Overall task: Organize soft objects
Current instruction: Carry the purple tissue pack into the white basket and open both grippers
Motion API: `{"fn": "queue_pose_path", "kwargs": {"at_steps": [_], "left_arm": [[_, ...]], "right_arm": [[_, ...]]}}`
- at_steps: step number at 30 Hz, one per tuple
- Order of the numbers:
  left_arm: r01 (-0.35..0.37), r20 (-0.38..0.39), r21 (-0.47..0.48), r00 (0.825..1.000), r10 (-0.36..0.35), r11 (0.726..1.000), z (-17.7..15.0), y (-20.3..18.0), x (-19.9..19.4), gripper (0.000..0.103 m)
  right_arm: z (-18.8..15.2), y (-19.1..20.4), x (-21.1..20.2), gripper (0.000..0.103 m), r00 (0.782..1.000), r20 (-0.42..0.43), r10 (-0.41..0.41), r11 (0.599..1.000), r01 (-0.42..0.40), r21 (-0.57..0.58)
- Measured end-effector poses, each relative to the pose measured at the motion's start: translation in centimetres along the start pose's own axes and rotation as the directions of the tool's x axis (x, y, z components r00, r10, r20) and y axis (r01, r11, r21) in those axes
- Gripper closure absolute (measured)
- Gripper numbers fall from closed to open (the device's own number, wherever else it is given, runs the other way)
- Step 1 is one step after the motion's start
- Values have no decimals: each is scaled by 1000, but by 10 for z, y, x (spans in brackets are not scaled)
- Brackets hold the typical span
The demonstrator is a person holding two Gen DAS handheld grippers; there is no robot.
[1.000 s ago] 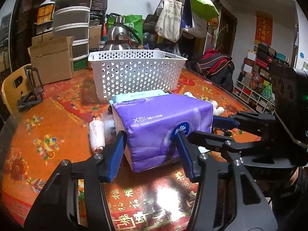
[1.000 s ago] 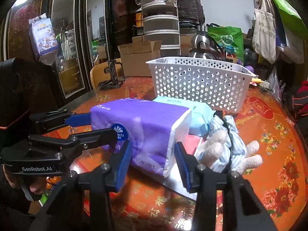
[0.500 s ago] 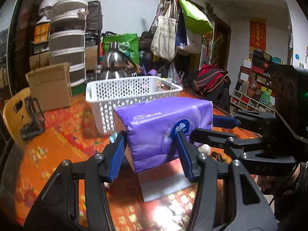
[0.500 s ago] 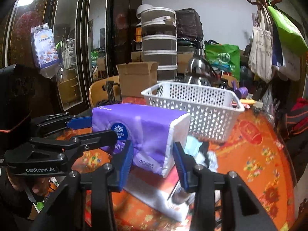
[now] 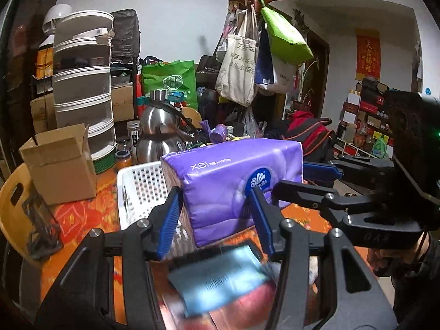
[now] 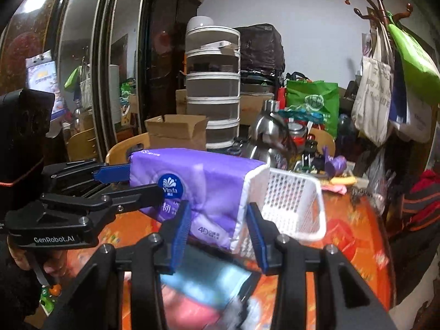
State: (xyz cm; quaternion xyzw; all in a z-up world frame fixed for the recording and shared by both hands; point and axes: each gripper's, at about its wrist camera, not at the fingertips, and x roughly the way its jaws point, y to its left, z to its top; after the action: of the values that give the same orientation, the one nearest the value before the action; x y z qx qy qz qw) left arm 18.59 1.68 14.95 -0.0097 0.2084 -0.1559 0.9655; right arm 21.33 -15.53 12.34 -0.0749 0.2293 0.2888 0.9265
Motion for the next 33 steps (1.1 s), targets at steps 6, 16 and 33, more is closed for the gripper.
{"fn": "queue_pose_path", "kwargs": {"at_steps": [6, 16, 33], "left_arm": [[-18, -74, -16, 997, 17, 1000, 34, 17, 57, 55], [12, -222, -139, 974, -43, 990, 21, 66, 168, 55], [-35, -337, -314, 938, -77, 949, -19, 106, 232, 33]], "right_arm": [[27, -32, 46, 63, 999, -54, 5, 1000, -4, 20], [15, -73, 131, 63, 985, -171, 22, 996, -6, 94], [-17, -101, 196, 60, 946, -323, 37, 987, 16, 159]]}}
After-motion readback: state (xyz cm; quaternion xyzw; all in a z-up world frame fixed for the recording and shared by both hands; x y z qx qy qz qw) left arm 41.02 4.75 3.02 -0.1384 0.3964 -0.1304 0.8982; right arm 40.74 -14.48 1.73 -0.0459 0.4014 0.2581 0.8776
